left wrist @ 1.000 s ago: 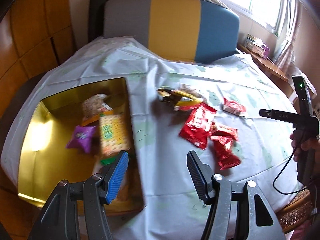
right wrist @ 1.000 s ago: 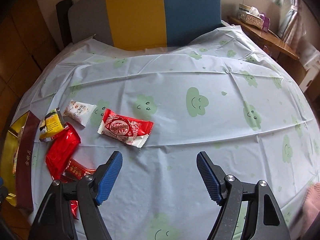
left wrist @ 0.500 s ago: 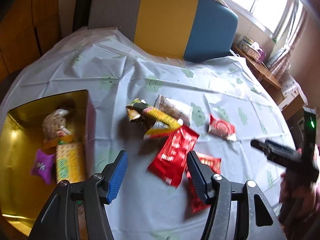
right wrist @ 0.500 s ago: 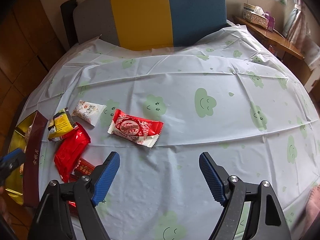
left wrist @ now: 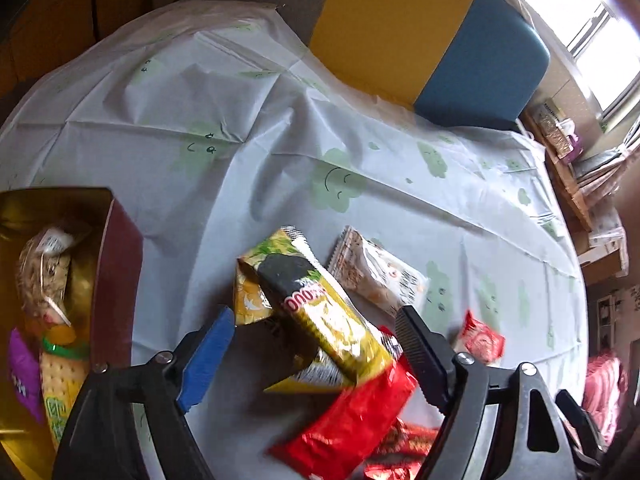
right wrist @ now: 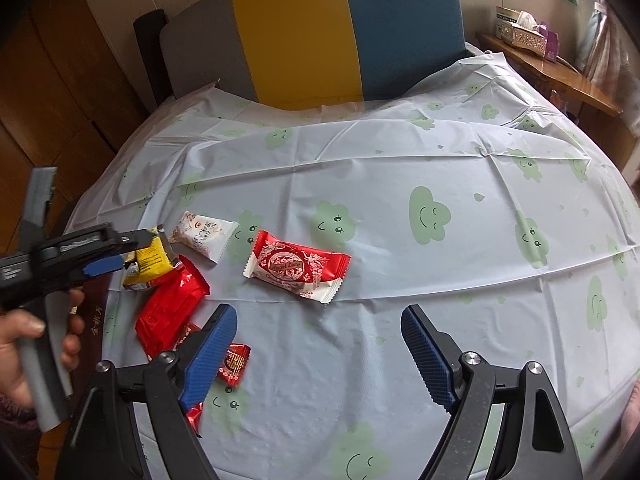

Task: Organize snacks
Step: 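Grasp the yellow-and-black printed snack bag with the left tool, then hold the yellow bag in the left tool while the right tool grasps a red foil packet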

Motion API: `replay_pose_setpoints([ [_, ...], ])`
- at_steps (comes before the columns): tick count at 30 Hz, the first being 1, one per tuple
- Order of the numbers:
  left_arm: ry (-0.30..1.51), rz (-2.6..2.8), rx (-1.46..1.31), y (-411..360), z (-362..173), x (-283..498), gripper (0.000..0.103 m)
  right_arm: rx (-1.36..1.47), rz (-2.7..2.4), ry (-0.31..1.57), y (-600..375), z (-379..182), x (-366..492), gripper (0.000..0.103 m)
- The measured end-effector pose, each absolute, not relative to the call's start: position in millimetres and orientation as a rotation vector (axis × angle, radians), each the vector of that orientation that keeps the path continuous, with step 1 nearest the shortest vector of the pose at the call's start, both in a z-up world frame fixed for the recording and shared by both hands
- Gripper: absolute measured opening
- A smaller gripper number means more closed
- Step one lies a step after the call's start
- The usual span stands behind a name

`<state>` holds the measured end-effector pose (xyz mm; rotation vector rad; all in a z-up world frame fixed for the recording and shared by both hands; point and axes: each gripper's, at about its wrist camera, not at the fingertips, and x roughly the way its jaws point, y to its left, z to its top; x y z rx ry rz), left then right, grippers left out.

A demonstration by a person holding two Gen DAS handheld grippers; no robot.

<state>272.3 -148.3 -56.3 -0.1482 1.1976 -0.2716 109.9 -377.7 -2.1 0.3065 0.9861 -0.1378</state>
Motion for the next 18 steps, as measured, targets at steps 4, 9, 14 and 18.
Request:
replay_pose_setpoints([
  [4, 1.294, -0.261, -0.134, -154.9, -85.0, 285.5, 0.074, 0.315, -0.139, 0.985, -379.0, -2.4, 110.1, 0.085],
  [9, 1.242, -0.257, -0.119, -145.1, -80.8, 281.7, 0.050, 0.304, -0.143, 0.983, -379.6, -3.0, 110.5, 0.085],
  [14, 1.150, -0.271, -0.094, -131.1, -54.4, 266.5, 0.045, 0.295, -0.157, 0.997, -380.7, -6.6, 111.3, 0.085],
  [18, 1.074, -0.309, -0.040, -124.9, -31.5, 239.5, 0.045, 0.293, -0.167, 1.014, -382.4, -11.2, 112.1, 0.085],
])
